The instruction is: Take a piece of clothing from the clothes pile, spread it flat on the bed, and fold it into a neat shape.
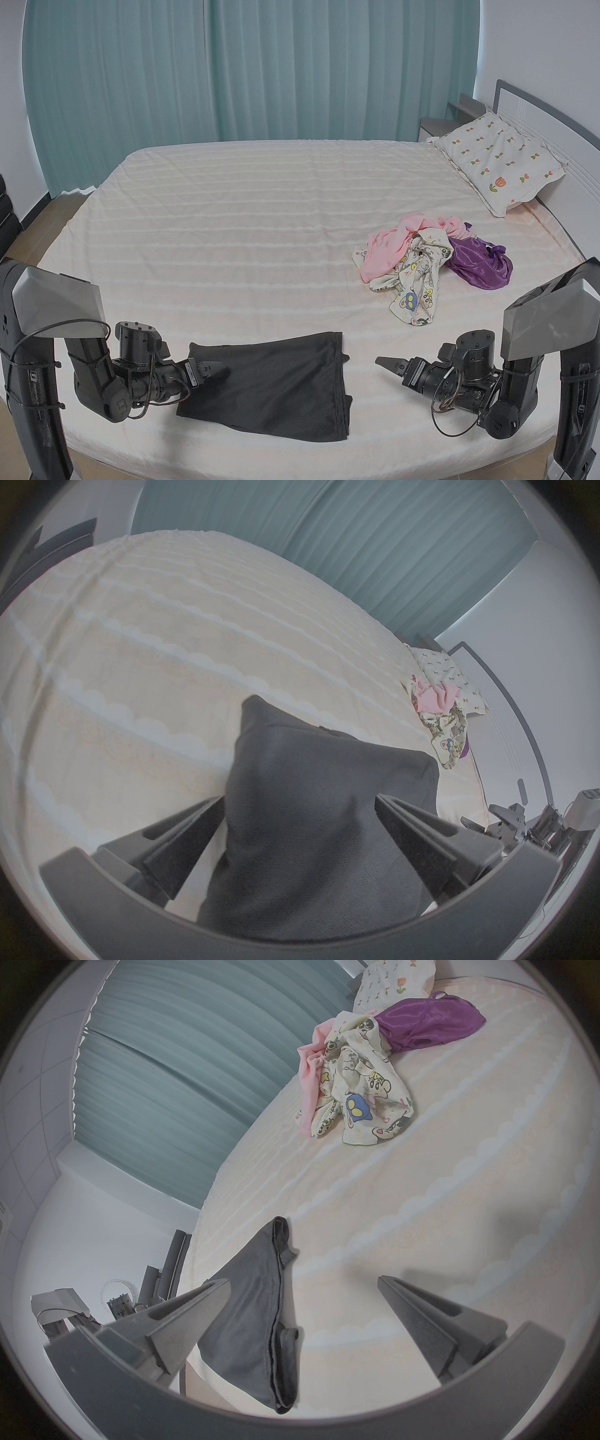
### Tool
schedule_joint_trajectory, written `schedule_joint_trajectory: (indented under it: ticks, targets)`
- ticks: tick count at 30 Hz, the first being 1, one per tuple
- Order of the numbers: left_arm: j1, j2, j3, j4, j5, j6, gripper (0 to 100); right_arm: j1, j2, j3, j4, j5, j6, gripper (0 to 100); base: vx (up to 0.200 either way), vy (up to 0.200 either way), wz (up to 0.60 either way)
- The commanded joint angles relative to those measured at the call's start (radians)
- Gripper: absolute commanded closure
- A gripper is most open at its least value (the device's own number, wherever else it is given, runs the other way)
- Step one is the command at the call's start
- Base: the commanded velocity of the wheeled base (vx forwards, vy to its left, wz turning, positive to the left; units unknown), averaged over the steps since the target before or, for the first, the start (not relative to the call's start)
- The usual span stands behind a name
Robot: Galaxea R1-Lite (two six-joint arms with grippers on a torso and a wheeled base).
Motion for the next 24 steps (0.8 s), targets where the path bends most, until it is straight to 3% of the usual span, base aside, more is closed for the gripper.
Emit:
schedule_joint_trajectory:
  ticks: [1,6,11,12,24]
  targets:
    - [-0.028,0.030,-0.010,-0.001,-0.006,-0.006,0,-0.007,0.006,0.012,-0.003,0.007,0.005,0,0.000,0.000,0.00]
    - [-0.048,0.029,0.002,-0.019,-0.065,-0.010,0,-0.009,0.010,0.012,-0.003,0.013,0.008,0,0.000,0.000,0.00]
    - [-0.047,0.033,0.004,-0.028,-0.068,-0.010,0,-0.009,0.012,0.013,-0.003,0.013,0.010,0,0.000,0.000,0.00]
    - [-0.047,0.032,0.004,-0.028,-0.068,-0.010,100,-0.009,0.012,0.013,-0.003,0.013,0.016,0,0.000,0.000,0.00]
    - [-0.045,0.010,0.037,-0.030,-0.052,-0.006,100,-0.009,0.012,0.028,-0.004,0.013,0.031,0,0.000,0.000,0.00]
